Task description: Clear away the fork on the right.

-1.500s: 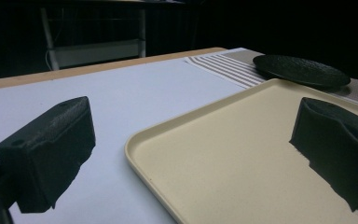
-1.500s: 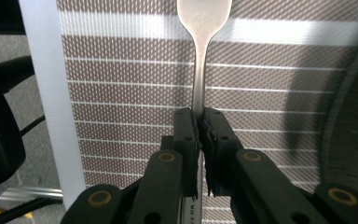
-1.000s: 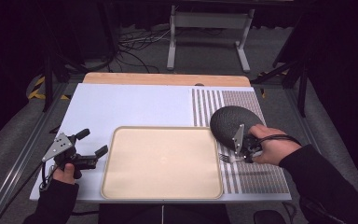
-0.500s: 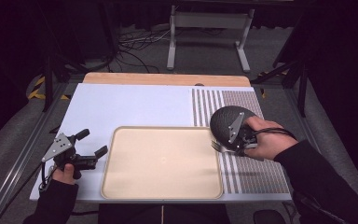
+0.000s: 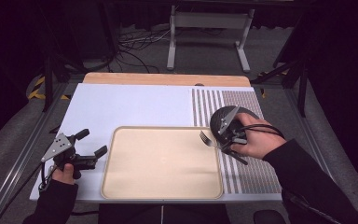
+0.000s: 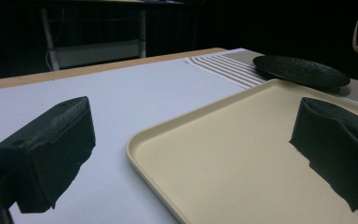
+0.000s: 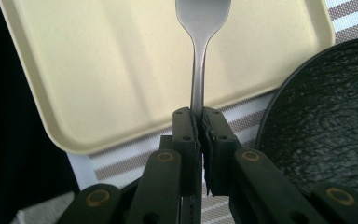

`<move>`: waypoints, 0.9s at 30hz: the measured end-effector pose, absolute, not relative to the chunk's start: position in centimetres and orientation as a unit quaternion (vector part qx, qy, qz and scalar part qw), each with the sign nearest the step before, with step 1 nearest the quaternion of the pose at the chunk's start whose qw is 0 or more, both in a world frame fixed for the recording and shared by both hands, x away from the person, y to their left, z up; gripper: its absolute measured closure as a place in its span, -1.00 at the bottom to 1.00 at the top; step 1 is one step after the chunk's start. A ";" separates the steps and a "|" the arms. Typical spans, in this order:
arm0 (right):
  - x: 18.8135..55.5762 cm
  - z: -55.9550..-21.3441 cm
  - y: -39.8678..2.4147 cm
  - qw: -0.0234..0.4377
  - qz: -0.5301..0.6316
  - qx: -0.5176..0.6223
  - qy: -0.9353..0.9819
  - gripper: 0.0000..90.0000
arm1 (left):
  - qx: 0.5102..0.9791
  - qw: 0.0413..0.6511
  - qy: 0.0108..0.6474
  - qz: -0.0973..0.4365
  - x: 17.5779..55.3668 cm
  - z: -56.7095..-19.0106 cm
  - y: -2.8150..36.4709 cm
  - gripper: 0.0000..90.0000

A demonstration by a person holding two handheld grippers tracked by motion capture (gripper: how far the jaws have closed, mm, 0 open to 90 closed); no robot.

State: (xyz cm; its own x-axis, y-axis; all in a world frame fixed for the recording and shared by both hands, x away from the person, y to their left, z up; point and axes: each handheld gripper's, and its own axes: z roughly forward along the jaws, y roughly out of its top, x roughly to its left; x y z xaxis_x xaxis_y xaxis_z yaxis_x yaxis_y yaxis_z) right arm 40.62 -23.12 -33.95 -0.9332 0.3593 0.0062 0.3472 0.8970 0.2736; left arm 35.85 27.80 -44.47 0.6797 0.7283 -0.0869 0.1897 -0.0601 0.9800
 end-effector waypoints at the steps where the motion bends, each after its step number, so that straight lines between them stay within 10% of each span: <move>1: 40.6 -34.0 -23.0 0.021 0.140 0.188 0.972 0.89 | 0.694 0.599 0.331 0.224 35.9 -44.5 27.8 -0.99; 27: 41.0 -35.1 -19.5 -0.048 0.179 0.344 0.920 0.89 | 0.694 0.599 0.330 0.225 35.9 -44.5 27.8 -0.99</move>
